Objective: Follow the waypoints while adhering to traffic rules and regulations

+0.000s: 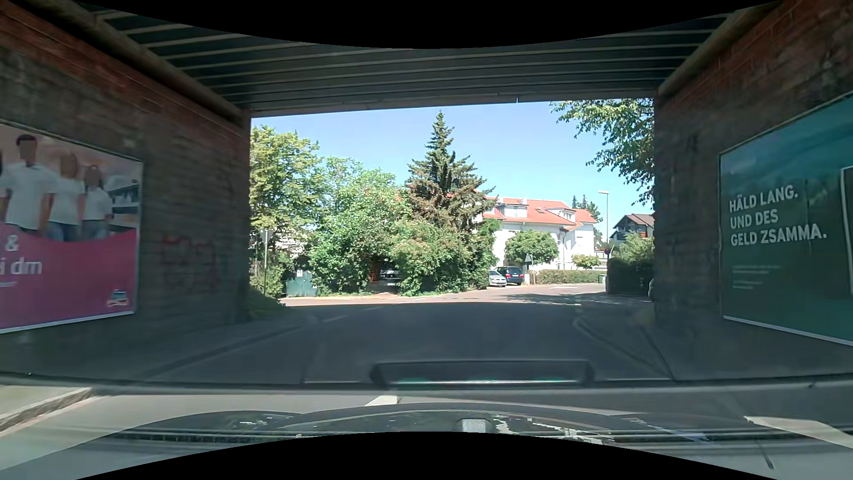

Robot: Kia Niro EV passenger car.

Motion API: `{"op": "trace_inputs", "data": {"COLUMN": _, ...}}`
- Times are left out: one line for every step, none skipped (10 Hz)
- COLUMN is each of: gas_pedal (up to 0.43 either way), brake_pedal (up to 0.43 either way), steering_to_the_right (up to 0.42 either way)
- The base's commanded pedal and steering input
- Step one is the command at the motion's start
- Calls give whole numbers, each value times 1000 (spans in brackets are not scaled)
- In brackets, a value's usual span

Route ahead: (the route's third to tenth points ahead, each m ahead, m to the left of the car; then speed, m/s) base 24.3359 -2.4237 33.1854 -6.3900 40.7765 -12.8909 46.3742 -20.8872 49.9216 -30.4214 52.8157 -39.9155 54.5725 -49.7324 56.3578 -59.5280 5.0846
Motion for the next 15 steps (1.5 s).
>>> {"op": "trace_inputs", "data": {"gas_pedal": 228, "brake_pedal": 0, "steering_to_the_right": 128}}
{"op": "trace_inputs", "data": {"gas_pedal": 228, "brake_pedal": 0, "steering_to_the_right": 115}}
{"op": "trace_inputs", "data": {"gas_pedal": 228, "brake_pedal": 0, "steering_to_the_right": 111}}
{"op": "trace_inputs", "data": {"gas_pedal": 220, "brake_pedal": 0, "steering_to_the_right": 111}}
{"op": "trace_inputs", "data": {"gas_pedal": 189, "brake_pedal": 0, "steering_to_the_right": 111}}
{"op": "trace_inputs", "data": {"gas_pedal": 177, "brake_pedal": 0, "steering_to_the_right": 111}}
{"op": "trace_inputs", "data": {"gas_pedal": 157, "brake_pedal": 0, "steering_to_the_right": 110}}
{"op": "trace_inputs", "data": {"gas_pedal": 138, "brake_pedal": 0, "steering_to_the_right": 109}}
{"op": "trace_inputs", "data": {"gas_pedal": 138, "brake_pedal": 0, "steering_to_the_right": 106}}
{"op": "trace_inputs", "data": {"gas_pedal": 138, "brake_pedal": 0, "steering_to_the_right": 103}}
{"op": "trace_inputs", "data": {"gas_pedal": 138, "brake_pedal": 0, "steering_to_the_right": 96}}
{"op": "trace_inputs", "data": {"gas_pedal": 138, "brake_pedal": 0, "steering_to_the_right": 93}}
{"op": "trace_inputs", "data": {"gas_pedal": 138, "brake_pedal": 0, "steering_to_the_right": 91}}
{"op": "trace_inputs", "data": {"gas_pedal": 138, "brake_pedal": 0, "steering_to_the_right": 90}}
{"op": "trace_inputs", "data": {"gas_pedal": 138, "brake_pedal": 0, "steering_to_the_right": 87}}
